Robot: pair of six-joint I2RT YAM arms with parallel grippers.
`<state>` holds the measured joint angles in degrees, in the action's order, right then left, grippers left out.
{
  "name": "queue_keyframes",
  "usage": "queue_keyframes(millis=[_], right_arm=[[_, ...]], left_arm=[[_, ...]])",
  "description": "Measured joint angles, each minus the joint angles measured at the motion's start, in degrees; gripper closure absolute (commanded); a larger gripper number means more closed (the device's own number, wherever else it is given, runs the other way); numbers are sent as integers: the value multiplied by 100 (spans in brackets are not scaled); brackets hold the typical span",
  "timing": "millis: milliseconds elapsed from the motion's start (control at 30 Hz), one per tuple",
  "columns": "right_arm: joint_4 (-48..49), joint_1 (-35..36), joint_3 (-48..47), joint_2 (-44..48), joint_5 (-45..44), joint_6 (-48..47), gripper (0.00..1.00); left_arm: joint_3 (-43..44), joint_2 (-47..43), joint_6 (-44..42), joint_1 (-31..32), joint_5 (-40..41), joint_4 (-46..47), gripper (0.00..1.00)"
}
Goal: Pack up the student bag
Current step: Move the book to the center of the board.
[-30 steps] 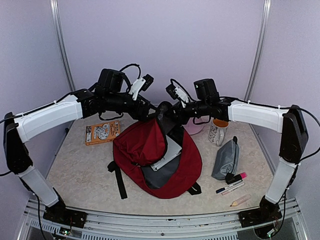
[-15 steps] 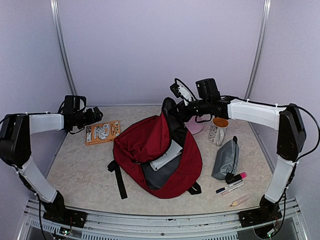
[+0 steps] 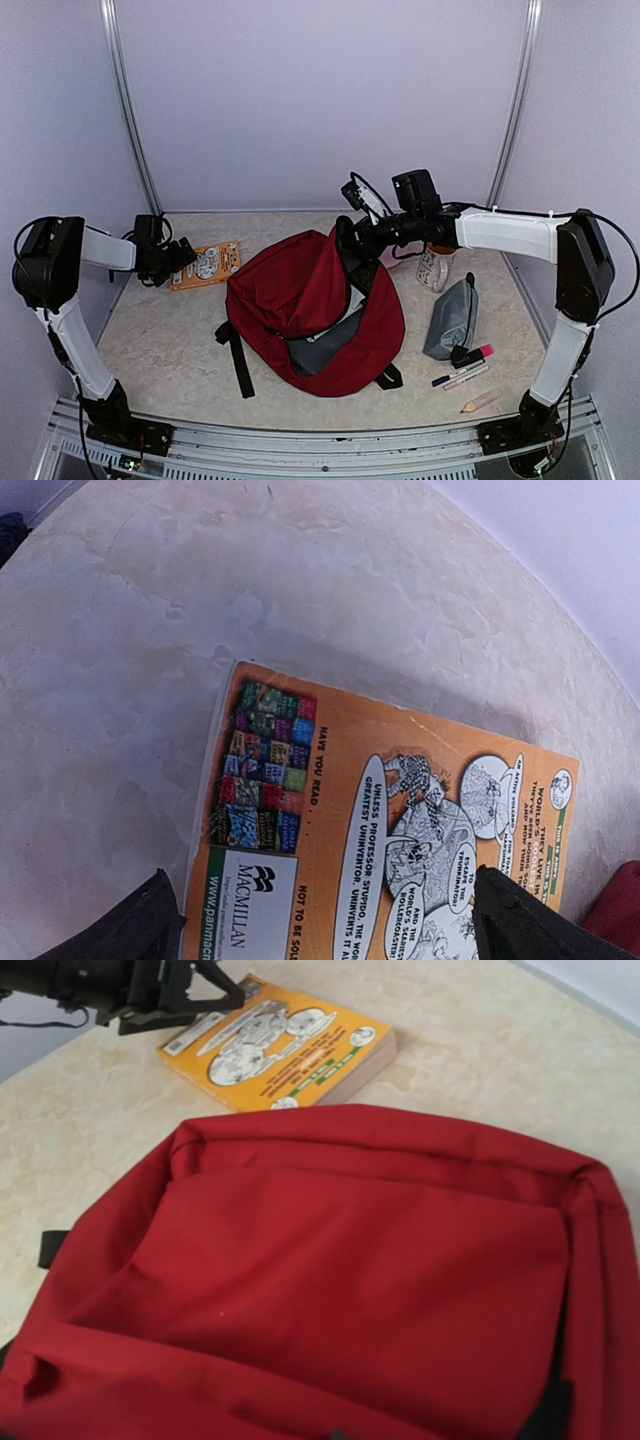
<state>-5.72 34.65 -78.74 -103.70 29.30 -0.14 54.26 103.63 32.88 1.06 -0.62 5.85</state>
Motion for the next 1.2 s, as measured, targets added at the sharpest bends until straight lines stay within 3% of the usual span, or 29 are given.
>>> queue_keyframes(millis=[67, 167, 233, 300, 467, 500, 900, 1033, 1200], right_arm=[[9, 0, 17, 11, 48, 7, 100], [48, -2, 85, 50, 107, 20, 100], [72, -2, 116, 57, 179, 26, 100], [90, -2, 125, 57, 232, 31, 100], [142, -2, 127, 59, 374, 74, 100], [155, -2, 133, 63, 404, 85, 100], [260, -2, 321, 358, 640, 170, 100], [258, -2, 358, 417, 673, 234, 100], [157, -33, 334, 420, 466, 310, 100]], left_arm=[[0, 94, 37, -35, -68, 33, 10], [4, 286, 11, -26, -85, 138, 8], [4, 286, -24, -7, -81, 142, 15], [11, 306, -55, 7, -68, 136, 34], [192, 522, -216, 11, -258, 151, 93], [216, 525, -225, 15, -304, 164, 100], [-162, 214, -461, 140, -1084, 415, 100], [-1113, -780, -264, 487, -975, 437, 100], [-2269, -2577, 144, 1460, -326, 328, 100]])
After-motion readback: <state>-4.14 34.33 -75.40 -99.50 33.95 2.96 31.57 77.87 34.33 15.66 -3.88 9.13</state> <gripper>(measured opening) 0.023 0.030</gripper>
